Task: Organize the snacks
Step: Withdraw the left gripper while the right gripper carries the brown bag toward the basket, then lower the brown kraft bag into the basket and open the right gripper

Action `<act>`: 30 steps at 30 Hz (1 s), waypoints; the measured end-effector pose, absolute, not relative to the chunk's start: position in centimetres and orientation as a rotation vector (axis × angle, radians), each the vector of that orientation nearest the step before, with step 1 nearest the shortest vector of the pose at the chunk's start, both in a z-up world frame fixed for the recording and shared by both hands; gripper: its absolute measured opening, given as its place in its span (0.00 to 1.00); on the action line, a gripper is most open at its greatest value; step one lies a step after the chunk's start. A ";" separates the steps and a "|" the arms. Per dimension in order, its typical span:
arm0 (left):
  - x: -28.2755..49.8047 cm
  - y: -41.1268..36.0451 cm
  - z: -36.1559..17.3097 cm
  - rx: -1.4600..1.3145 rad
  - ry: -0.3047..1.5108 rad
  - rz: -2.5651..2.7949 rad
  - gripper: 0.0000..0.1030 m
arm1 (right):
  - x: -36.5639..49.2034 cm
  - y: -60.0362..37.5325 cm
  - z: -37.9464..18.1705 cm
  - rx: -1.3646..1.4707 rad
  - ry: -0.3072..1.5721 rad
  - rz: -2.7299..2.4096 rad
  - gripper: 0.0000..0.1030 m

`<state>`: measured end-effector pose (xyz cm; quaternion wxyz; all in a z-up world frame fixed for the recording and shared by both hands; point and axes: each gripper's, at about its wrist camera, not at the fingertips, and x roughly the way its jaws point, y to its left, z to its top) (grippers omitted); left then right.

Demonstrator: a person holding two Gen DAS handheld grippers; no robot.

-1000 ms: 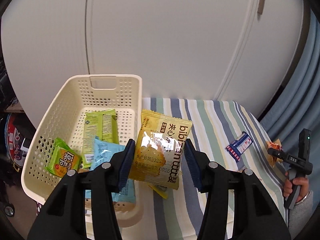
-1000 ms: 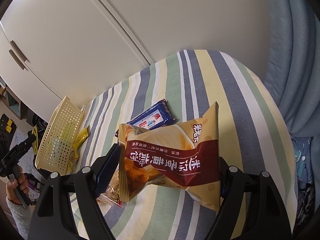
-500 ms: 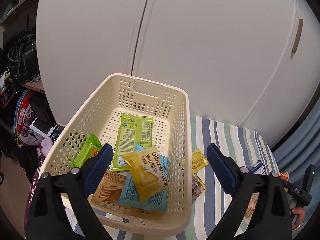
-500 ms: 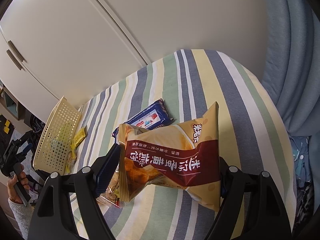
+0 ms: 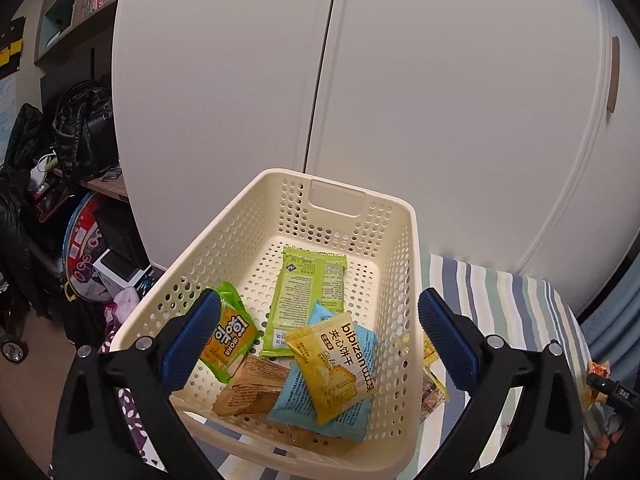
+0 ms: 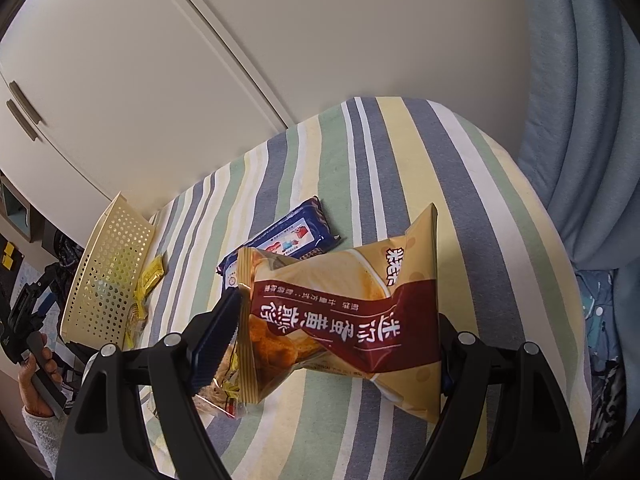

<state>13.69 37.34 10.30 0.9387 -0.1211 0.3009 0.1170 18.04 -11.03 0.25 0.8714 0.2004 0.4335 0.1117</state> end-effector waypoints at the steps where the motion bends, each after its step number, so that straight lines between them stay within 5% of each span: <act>1: 13.6 37.4 10.3 -0.251 0.612 0.233 0.97 | 18.0 -10.9 0.4 0.414 0.900 0.231 0.77; 11: 13.1 39.0 9.5 -0.248 0.600 0.314 0.97 | 17.9 -4.9 4.8 0.281 0.837 0.251 0.77; 30: 10.5 44.8 10.8 -0.326 0.513 0.458 0.97 | 20.3 22.9 13.0 0.038 0.751 0.679 0.77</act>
